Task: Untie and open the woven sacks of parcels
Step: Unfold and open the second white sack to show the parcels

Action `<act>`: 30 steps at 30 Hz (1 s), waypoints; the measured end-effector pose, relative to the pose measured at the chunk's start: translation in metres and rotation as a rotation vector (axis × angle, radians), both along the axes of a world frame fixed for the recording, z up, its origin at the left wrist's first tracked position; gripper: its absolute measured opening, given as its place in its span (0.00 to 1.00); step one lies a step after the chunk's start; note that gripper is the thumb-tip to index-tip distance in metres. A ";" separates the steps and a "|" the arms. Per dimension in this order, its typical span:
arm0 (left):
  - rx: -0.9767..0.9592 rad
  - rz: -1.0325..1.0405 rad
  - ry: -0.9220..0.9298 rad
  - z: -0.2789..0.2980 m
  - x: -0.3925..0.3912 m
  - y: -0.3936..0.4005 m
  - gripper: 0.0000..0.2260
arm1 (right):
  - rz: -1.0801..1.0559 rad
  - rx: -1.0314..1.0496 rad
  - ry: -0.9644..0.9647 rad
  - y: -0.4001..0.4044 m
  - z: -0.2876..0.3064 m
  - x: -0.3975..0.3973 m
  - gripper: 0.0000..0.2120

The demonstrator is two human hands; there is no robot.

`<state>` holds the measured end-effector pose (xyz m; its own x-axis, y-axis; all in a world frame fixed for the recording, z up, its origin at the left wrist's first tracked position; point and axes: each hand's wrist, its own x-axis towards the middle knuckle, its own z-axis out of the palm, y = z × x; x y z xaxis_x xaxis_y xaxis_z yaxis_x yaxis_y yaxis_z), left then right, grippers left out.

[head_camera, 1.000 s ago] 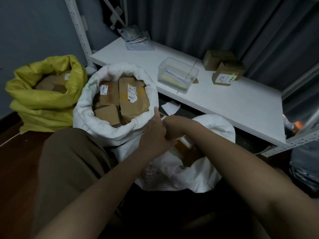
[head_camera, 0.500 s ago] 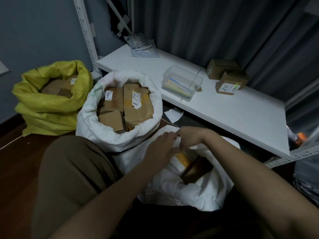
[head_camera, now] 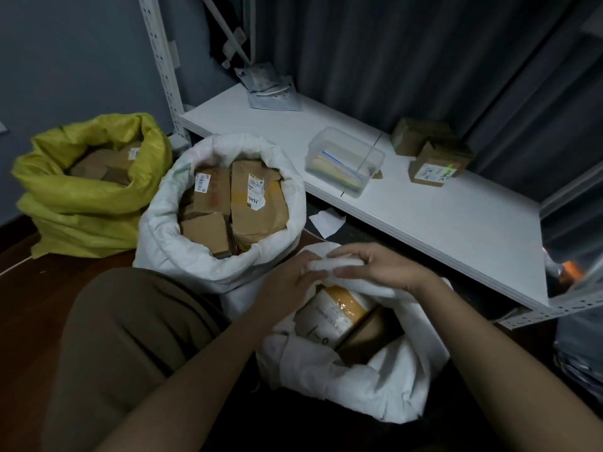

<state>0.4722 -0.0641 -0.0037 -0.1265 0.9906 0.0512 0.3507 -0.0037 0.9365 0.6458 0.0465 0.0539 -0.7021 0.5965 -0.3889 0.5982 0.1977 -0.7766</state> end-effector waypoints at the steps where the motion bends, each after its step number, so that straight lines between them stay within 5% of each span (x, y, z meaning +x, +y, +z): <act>1: -0.067 0.026 -0.153 0.002 -0.005 0.000 0.06 | 0.000 0.116 -0.011 0.001 -0.001 0.004 0.13; 3: -0.181 0.023 -0.281 0.004 -0.013 0.004 0.07 | -0.029 0.317 0.016 0.001 -0.004 0.009 0.10; 5: -0.200 -0.023 -0.040 0.012 -0.012 0.006 0.13 | -0.069 0.386 0.095 -0.006 -0.010 0.004 0.04; 9: 0.072 -0.044 0.314 0.010 -0.004 0.012 0.23 | -0.301 -0.057 0.322 -0.012 -0.009 -0.015 0.06; 12: 0.012 0.040 0.126 0.000 -0.010 0.020 0.09 | -0.115 0.115 0.198 -0.006 -0.011 -0.002 0.12; 15: -0.170 0.062 -0.115 0.003 -0.013 0.033 0.12 | -0.022 0.456 0.078 0.000 -0.012 0.008 0.14; 17: -0.162 -0.010 0.061 0.009 -0.006 0.037 0.12 | -0.119 0.310 0.155 0.005 -0.015 0.003 0.06; 19: -0.103 -0.090 0.317 0.011 0.001 0.037 0.28 | -0.165 0.010 0.162 0.007 -0.012 -0.010 0.04; 21: 0.004 -0.096 0.422 0.009 0.004 0.038 0.30 | -0.128 -0.101 0.116 0.009 -0.012 -0.015 0.05; 24: -0.053 -0.024 0.203 0.007 -0.005 0.048 0.13 | -0.090 0.066 0.039 0.010 -0.005 -0.004 0.15; 26: -0.254 0.037 -0.124 0.008 -0.014 0.056 0.11 | -0.051 0.277 -0.221 0.006 0.001 0.005 0.21; 28: -0.474 0.068 -0.380 0.010 -0.014 0.060 0.12 | -0.029 0.415 -0.408 0.006 -0.003 0.004 0.17; 30: -0.470 0.053 -0.062 0.012 -0.008 0.058 0.17 | -0.138 0.254 -0.313 0.011 -0.007 -0.002 0.13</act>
